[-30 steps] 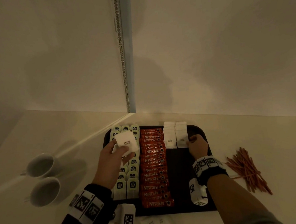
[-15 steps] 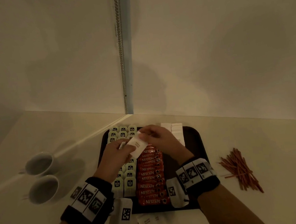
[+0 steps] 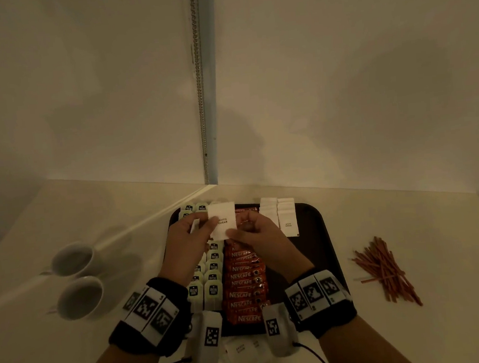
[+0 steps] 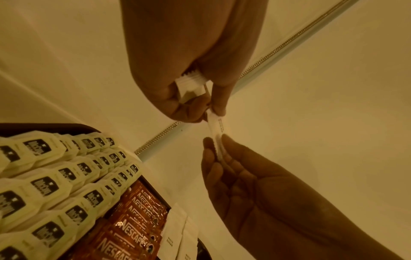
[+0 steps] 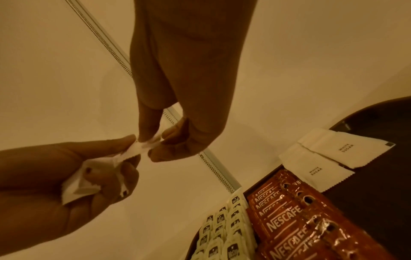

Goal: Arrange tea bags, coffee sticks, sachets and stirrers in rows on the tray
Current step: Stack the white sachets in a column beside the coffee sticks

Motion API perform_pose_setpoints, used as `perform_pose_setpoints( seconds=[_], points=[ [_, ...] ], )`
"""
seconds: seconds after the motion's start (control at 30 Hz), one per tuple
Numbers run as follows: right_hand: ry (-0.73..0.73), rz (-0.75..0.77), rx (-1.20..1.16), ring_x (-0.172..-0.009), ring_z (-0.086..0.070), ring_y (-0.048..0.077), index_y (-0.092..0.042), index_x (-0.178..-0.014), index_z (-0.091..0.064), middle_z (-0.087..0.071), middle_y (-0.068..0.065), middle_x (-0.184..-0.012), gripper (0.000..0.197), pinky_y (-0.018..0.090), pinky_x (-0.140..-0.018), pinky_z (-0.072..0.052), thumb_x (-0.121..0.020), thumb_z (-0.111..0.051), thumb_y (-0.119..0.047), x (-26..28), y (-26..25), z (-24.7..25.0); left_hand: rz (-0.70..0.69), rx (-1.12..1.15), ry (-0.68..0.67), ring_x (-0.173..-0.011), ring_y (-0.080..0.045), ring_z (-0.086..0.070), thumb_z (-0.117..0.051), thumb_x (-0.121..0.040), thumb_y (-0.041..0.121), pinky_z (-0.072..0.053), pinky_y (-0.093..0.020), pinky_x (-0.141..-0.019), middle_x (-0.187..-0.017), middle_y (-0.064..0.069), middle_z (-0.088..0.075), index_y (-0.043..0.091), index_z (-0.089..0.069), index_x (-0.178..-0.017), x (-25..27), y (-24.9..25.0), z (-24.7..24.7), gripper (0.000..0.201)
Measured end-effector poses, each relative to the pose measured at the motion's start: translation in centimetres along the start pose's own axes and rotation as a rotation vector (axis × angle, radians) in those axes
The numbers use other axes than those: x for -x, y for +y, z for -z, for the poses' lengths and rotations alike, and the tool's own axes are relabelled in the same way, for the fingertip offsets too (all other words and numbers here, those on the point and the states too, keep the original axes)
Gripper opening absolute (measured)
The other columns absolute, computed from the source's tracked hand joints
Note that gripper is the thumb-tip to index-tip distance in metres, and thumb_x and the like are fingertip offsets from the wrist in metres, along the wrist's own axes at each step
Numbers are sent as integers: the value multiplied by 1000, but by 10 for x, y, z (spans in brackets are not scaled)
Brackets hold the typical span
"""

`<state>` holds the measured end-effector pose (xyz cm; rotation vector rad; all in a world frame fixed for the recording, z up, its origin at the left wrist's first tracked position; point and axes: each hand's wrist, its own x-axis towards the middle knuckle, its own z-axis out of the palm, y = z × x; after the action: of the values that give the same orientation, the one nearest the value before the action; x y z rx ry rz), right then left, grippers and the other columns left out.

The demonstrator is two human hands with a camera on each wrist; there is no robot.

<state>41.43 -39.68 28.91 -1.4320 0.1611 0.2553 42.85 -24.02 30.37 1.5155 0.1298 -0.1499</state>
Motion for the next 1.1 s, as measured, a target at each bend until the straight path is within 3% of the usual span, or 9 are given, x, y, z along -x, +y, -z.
perform_pose_setpoints(
  seconds=[0.2, 0.27, 0.33, 0.53, 0.67, 0.77, 0.87, 0.97, 1.1],
  points=[
    [110, 58, 5, -87, -67, 25, -2, -108, -59, -68, 17, -103, 25, 34, -78, -57, -85, -65, -11, 5, -2, -6, -14, 12, -9, -90, -30, -66, -68, -86, 14, -54, -46, -74, -96, -7, -71, 16, -71, -91, 1, 3, 2, 6],
    [120, 83, 47, -91, -67, 26, -6, -107, -62, -68, 14, -102, 23, 37, -82, -56, -85, -65, -13, 5, -3, -6, -27, 21, -18, -86, -26, -66, -68, -85, 10, -53, -40, -70, -90, -4, -71, 17, -71, -86, 4, 3, 2, 8],
    [113, 89, 67, -88, -67, 25, -6, -104, -62, -68, 14, -101, 21, 34, -79, -56, -86, -65, -14, 6, -4, -6, -27, 62, 4, -82, -24, -66, -67, -86, 7, -53, -36, -68, -83, 0, -71, 15, -70, -83, 4, 3, 2, 10],
    [94, 102, -40, -81, -67, 18, -3, -100, -63, -69, 7, -92, 14, 26, -70, -55, -89, -60, -11, 6, -3, -9, -11, 117, -16, -81, -18, -67, -65, -86, 5, -54, -29, -65, -82, 2, -72, 14, -70, -82, 3, 1, 0, 11],
    [134, 83, -34, -80, -66, 19, -7, -96, -65, -69, 7, -94, 10, 30, -71, -55, -89, -60, -13, 4, 1, 2, 164, 362, -65, -89, -22, -63, -50, -93, 1, -52, -30, -73, -96, -9, -67, 10, -62, -90, 0, -2, 1, 15],
    [282, 64, -53, -91, -64, 18, -8, -91, -61, -65, 5, -101, 6, 28, -74, -55, -90, -55, -6, -1, 6, 31, 314, 648, -91, -96, -27, -64, -38, -98, 5, -55, -38, -81, -96, -13, -69, 8, -57, -99, -1, -2, 8, 20],
    [497, 18, 67, -96, -61, 17, -8, -102, -58, -61, 7, -110, 12, 24, -71, -52, -91, -54, -6, -13, 21, 71, 341, 568, -136, -111, -23, -60, -37, -103, 20, -59, -37, -77, -117, -8, -66, 7, -59, -117, -2, -6, 15, 29],
    [679, -53, 358, -92, -62, 18, -6, -108, -60, -64, 8, -109, 18, 27, -75, -51, -89, -59, -9, -25, 46, 106, 359, 523, -118, -111, -22, -62, -38, -102, 27, -60, -32, -74, -122, -4, -65, 14, -61, -120, -5, -10, 16, 32],
    [656, -162, 618, -95, -61, 22, -14, -98, -59, -64, 7, -107, 11, 36, -85, -52, -88, -61, -12, -34, 75, 124, 424, 636, -69, -103, -27, -66, -47, -97, 29, -60, -31, -68, -117, -13, -67, 12, -59, -123, -7, -7, 14, 33]
  ],
)
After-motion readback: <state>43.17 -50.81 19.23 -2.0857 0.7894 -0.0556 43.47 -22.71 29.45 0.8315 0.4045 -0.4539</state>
